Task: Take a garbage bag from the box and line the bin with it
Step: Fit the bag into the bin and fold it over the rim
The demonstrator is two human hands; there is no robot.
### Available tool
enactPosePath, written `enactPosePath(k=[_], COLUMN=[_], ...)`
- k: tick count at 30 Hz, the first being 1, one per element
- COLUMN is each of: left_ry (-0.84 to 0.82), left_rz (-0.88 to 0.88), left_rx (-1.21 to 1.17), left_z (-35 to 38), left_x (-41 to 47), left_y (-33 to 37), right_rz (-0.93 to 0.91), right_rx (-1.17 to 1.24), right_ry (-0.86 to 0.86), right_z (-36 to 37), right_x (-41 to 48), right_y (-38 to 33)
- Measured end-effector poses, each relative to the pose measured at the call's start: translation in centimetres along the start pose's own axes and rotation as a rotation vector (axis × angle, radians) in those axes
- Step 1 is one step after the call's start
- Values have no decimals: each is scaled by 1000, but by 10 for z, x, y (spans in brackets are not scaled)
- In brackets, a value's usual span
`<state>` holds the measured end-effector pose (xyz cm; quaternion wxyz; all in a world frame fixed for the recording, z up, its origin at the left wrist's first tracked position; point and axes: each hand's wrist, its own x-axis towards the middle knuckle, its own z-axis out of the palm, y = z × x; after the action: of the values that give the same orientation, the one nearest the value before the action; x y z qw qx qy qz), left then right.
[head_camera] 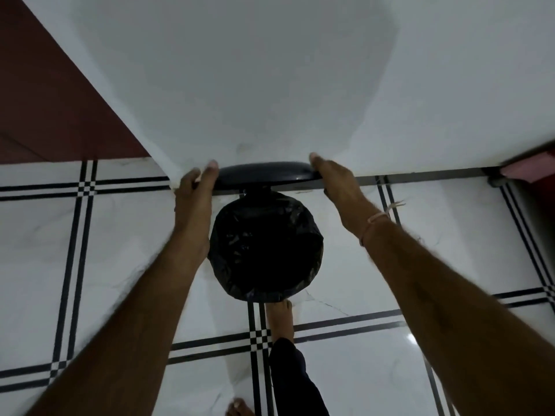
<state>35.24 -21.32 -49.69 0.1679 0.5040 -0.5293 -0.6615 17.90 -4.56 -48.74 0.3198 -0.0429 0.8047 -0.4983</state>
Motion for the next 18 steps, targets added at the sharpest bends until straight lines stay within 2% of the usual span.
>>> enactPosePath(k=[6, 12, 18], left_ry=[-102, -3, 28], left_rz=[45, 135, 55], left_rx=[317, 532, 649], left_z=[-19, -17, -3], left_x=[-42, -52, -36], left_y=[-53, -136, -189], right_rz=[-39, -106, -154], right_rx=[-307, -473, -600], right_ry=[-87, -71, -92], right_z=[1, 21, 39], right_x=[-40, -39, -24], right_y=[51, 136, 187])
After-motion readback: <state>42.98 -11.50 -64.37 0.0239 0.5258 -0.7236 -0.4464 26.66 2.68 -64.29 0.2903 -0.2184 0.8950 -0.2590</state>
